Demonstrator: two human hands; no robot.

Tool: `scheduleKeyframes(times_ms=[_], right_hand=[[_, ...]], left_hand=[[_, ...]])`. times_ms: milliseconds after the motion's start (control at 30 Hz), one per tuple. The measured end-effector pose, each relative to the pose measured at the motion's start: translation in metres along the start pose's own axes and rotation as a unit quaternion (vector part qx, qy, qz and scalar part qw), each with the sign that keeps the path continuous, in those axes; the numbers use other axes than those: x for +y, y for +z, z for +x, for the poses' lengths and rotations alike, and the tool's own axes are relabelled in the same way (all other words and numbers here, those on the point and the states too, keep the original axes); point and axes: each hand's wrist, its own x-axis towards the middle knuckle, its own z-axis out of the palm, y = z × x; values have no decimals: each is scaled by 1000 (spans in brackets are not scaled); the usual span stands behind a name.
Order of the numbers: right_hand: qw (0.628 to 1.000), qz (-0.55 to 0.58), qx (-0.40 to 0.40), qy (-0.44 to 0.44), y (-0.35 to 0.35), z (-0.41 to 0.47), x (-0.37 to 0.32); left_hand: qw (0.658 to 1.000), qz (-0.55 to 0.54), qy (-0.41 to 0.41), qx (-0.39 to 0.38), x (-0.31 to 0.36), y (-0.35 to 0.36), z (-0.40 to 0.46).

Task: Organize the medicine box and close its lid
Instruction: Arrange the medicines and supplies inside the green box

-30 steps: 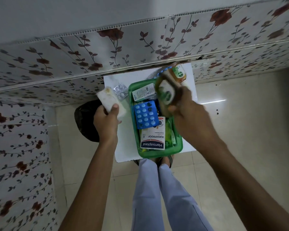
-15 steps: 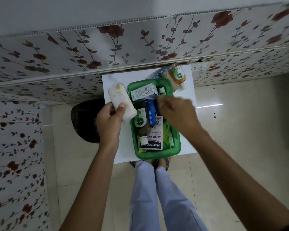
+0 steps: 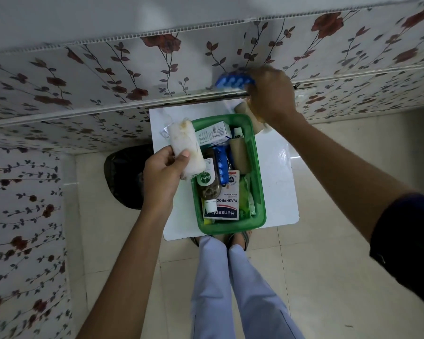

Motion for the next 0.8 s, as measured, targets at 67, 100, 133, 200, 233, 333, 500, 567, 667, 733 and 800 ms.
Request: scheduleKeyframes(times_ms=[67, 100, 133, 200, 233, 333, 500, 567, 667, 733, 800], right_hand=[[993, 99, 44, 52, -21, -27, -8], [984, 154, 46, 73, -31, -45, -13], [974, 204, 28, 93, -39, -64, -16], [953, 265, -58, 136, -47, -104, -23], [942, 279, -101, 158, -47, -122, -27], [930, 269, -153, 198, -39, -161, -36], [937, 218, -180, 203, -22, -183, -40], [942, 152, -235, 184, -24, -181, -37], [957, 84, -232, 151, -35, -172, -29], [974, 84, -178, 115, -43, -164, -25], [981, 95, -157, 63, -43, -156, -24]], left_hand=[[1000, -10, -3, 14, -1, 0, -3], [1000, -17, -5, 23, -2, -1, -4], [999, -22, -8, 29, -3, -1, -4], [999, -25, -13, 33, -5, 0, -6], [999, -23, -14, 30, -6, 1, -6], [1000, -17, -14, 14, -9, 5, -9], [1000, -8, -10, 7, -14, 8, -13], [1000, -5, -8, 7, -15, 8, -14], [1000, -2, 0, 7, -17, 7, -16], [1000, 4, 6, 4, -17, 6, -17], [1000, 2, 11, 4, -17, 7, -18]])
